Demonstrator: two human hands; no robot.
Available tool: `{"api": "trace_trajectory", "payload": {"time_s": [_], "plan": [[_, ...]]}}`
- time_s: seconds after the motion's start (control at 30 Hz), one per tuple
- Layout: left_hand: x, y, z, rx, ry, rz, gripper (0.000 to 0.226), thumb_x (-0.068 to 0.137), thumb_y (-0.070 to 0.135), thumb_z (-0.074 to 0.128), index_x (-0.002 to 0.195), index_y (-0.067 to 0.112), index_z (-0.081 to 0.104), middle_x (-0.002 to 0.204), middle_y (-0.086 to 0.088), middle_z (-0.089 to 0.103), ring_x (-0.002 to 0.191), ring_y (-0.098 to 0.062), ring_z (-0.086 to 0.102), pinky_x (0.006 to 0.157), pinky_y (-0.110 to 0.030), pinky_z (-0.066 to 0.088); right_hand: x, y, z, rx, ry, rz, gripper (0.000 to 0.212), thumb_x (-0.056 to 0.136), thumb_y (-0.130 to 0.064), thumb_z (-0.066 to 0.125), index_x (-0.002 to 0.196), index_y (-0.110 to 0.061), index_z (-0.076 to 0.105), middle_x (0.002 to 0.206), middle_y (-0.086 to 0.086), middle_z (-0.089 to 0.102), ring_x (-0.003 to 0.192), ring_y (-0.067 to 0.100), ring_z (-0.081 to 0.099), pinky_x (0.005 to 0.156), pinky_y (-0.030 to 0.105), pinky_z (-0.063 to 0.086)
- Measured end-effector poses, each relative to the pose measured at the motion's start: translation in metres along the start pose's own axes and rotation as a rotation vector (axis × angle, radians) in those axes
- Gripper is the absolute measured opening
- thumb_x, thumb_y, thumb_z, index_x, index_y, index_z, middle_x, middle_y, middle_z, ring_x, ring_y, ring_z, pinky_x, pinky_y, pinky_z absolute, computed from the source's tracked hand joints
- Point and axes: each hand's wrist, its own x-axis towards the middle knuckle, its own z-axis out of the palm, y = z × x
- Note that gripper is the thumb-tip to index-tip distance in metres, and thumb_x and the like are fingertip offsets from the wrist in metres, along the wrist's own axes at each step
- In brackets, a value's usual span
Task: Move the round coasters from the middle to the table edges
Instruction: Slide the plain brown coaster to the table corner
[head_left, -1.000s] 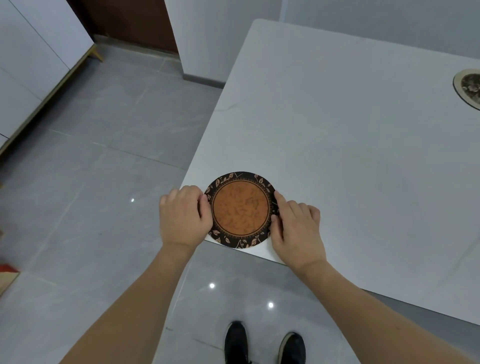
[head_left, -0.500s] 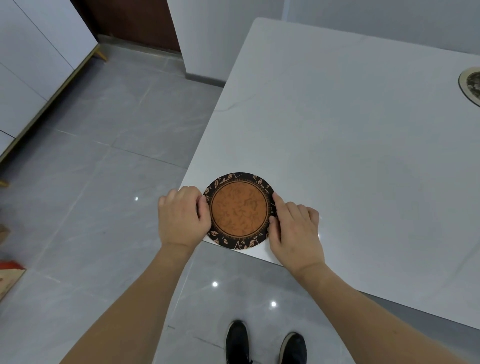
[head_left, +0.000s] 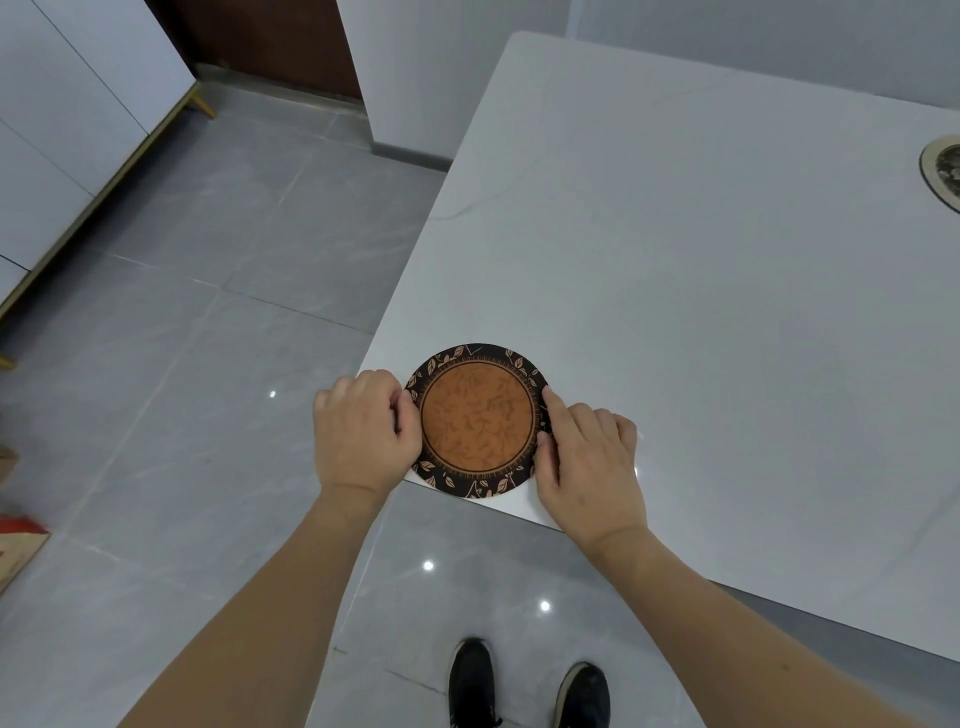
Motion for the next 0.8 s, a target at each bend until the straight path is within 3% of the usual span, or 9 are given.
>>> {"api": "trace_trajectory", "payload": {"time_s": [0.1,0.2,0.3,0.6,0.8], "plan": [[-0.002,0.0018,0.0018,0.009,0.027,-0.051,0.013,0.081,0.026,0.048,0.082,0.017,0.059,0.078,0.001,0.058,0.075,-0.028,0.051,0.071,-0.04,0.037,-0.0006,0.0008,0.0023,0.025,0.047,0.044,0.046,0.084,-0.027,0.041,0.125,-0.015,0.057,0.098,0.004,0.054,0.09,0.027,0.049,0.092,0.036,0.028],[-0.0041,0.0026,0.0019,0.04,0.054,-0.077,0.034,0.083,0.026,0.05,0.114,0.022,0.064,0.109,-0.005,0.058,0.104,-0.031,0.05,0.09,-0.046,0.039,-0.001,0.0004,0.0037,0.033,0.066,0.051,0.044,0.082,-0.027,0.044,0.122,-0.017,0.058,0.115,0.005,0.054,0.103,0.028,0.049,0.099,0.037,0.027],[-0.0014,0.0024,-0.0001,0.023,-0.003,-0.04,0.043,0.085,0.023,0.047,0.126,0.021,0.06,0.13,-0.008,0.054,0.123,-0.031,0.047,0.103,-0.05,0.038,0.0001,0.0002,0.0036,0.02,0.041,0.024,0.043,0.082,-0.027,0.045,0.122,-0.016,0.057,0.127,0.002,0.055,0.112,0.026,0.048,0.103,0.038,0.026],[0.0003,0.0005,0.0018,-0.063,-0.051,-0.024,0.042,0.09,0.014,0.05,0.131,0.014,0.057,0.138,-0.013,0.049,0.13,-0.032,0.042,0.099,-0.049,0.046,0.0024,0.0005,0.004,0.033,0.034,0.034,0.043,0.082,-0.027,0.046,0.122,-0.016,0.057,0.129,0.002,0.056,0.116,0.024,0.047,0.106,0.039,0.026],[0.0022,0.0016,-0.0021,-0.096,-0.183,-0.001,0.043,0.094,0.016,0.049,0.137,0.011,0.05,0.145,-0.015,0.042,0.133,-0.033,0.038,0.109,-0.049,0.038,0.0022,-0.0015,-0.0023,0.012,-0.073,0.073,0.046,0.083,-0.027,0.042,0.124,-0.012,0.058,0.129,0.005,0.056,0.118,0.029,0.049,0.106,0.042,0.031]]}}
